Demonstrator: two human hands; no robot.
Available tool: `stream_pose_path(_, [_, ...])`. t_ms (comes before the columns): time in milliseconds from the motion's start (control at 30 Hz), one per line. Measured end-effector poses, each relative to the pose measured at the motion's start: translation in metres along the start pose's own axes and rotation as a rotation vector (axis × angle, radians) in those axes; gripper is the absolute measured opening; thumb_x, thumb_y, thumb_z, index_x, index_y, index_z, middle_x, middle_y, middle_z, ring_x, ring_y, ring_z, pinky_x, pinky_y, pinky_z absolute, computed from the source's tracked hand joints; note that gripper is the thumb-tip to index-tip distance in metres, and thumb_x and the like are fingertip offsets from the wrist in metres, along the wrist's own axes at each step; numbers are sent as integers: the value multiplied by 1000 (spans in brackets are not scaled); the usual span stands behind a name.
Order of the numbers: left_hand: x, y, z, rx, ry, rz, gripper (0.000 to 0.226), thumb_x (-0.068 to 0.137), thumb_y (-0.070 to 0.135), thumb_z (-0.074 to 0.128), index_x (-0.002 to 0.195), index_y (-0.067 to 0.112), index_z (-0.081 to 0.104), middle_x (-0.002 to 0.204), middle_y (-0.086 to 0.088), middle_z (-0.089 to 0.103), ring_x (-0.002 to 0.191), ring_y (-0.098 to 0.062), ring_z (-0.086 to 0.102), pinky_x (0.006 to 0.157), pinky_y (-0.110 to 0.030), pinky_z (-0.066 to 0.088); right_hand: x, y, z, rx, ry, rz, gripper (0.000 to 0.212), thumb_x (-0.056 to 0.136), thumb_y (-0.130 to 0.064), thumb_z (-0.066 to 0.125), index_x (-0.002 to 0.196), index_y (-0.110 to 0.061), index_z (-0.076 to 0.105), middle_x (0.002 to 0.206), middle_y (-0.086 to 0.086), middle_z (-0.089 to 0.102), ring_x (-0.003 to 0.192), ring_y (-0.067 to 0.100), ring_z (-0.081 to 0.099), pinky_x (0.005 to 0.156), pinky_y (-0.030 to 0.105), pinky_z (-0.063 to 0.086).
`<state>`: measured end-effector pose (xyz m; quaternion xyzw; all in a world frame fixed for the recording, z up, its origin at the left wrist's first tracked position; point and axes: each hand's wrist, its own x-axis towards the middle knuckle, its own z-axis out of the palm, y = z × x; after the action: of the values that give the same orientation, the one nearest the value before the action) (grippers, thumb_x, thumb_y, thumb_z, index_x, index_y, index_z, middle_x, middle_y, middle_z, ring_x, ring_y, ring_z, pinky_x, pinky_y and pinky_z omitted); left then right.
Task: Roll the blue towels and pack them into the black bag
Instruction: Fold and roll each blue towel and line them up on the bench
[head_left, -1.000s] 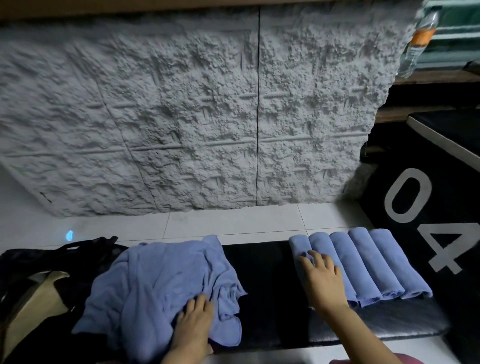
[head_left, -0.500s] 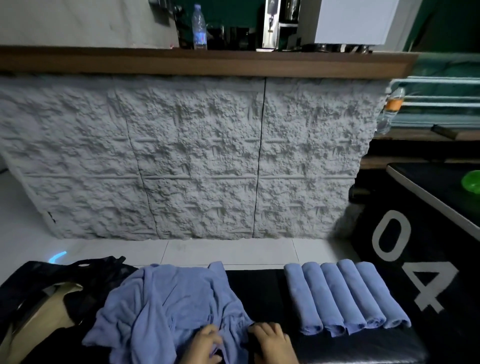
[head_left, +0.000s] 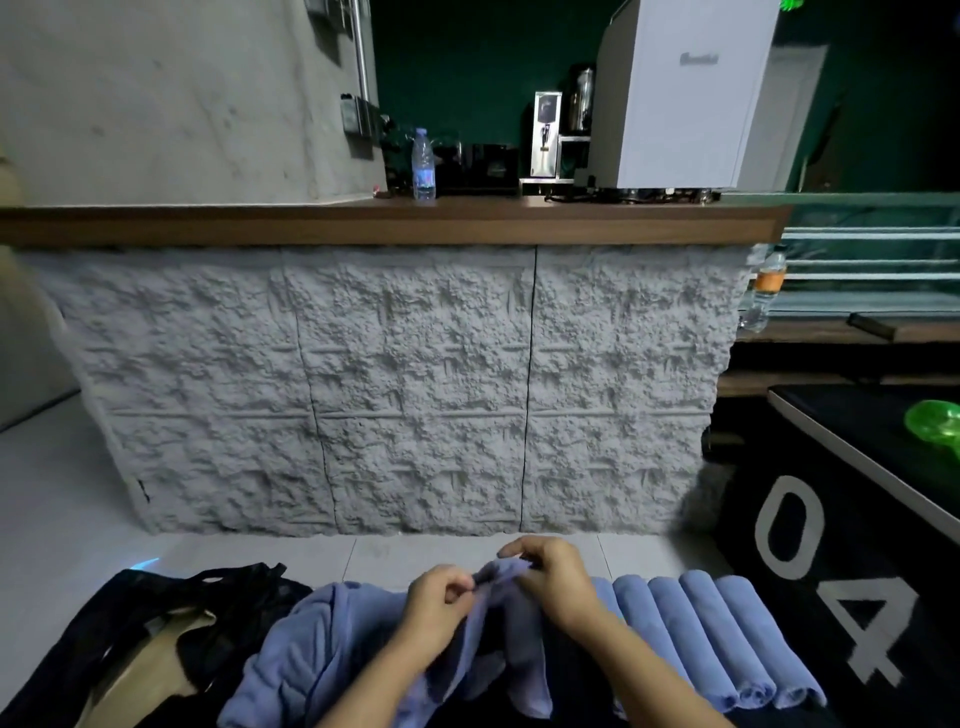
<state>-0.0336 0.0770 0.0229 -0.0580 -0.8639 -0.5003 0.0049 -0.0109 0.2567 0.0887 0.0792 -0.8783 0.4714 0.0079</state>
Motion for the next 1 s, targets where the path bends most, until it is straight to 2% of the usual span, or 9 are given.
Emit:
stream_pose_path(100, [10,32,-12,-107,60,38,26,87,-4,55,73,18,53,64,3,52,58,-2,47,60,-17,37,11,-13,-28,-96,-136,-69,22,73,-19,77,80,-33,62,70,-5,60,63,-2,48,62,25,41])
stream_pose_path(233, [22,75,-27,-183,-14,81,21,94,1,46,81,16,50,64,-4,44,63,-14,38,60,-23,32,17,-34,-55,-71,-97,-163,28,79,-26,76,59,-30,57,51,-14,44,52,1,36,51,19,27])
stream_pose_path(333, [23,101,-29,-226,-49,132,20,94,2,48,81,16,54,69,-12,51,67,-14,43,62,-25,33,22,-47,-62,-114,-43,-189,19,77,-32,76,69,-43,63,62,-10,59,58,-1,47,57,24,37])
stream_pose_path(433, [21,108,-29,-213,-31,154,26,90,-4,53,77,18,58,68,-6,56,66,-13,47,63,-21,36,26,-54,-68,-287,-67,-200,26,78,-38,73,65,-54,57,62,-8,55,62,3,47,59,28,38])
stream_pose_path(533, [20,97,-36,-136,24,150,38,82,-2,65,56,23,53,54,10,50,55,-3,42,56,-20,33,27,-66,-77,-139,-46,-235,25,87,-25,65,66,-34,56,68,-6,53,66,6,46,61,26,37])
stream_pose_path(633, [16,75,-47,61,61,156,56,79,9,72,44,27,31,44,5,26,47,-4,24,50,-23,18,27,-67,-84,8,7,-182,24,91,-18,61,68,-25,56,65,-8,52,62,3,44,59,23,37])
stream_pose_path(767, [4,50,-64,222,202,-79,33,77,11,72,55,30,56,46,10,46,53,-6,43,53,-20,34,23,-61,-93,109,123,-114,24,92,-13,59,69,-20,54,61,-11,48,55,-2,40,55,15,34])
stream_pose_path(833, [-1,36,-73,289,273,-201,30,78,8,69,57,23,53,53,9,53,61,-13,51,60,-23,40,23,-55,-99,148,198,-71,26,92,-12,59,68,-20,53,61,-9,48,58,1,41,54,15,33])
stream_pose_path(1000, [1,43,-92,11,527,-368,25,75,4,74,60,17,57,64,-6,60,69,-26,57,65,-30,43,20,-45,-107,127,212,72,24,91,-15,59,68,-13,52,63,1,47,62,11,42,58,26,32])
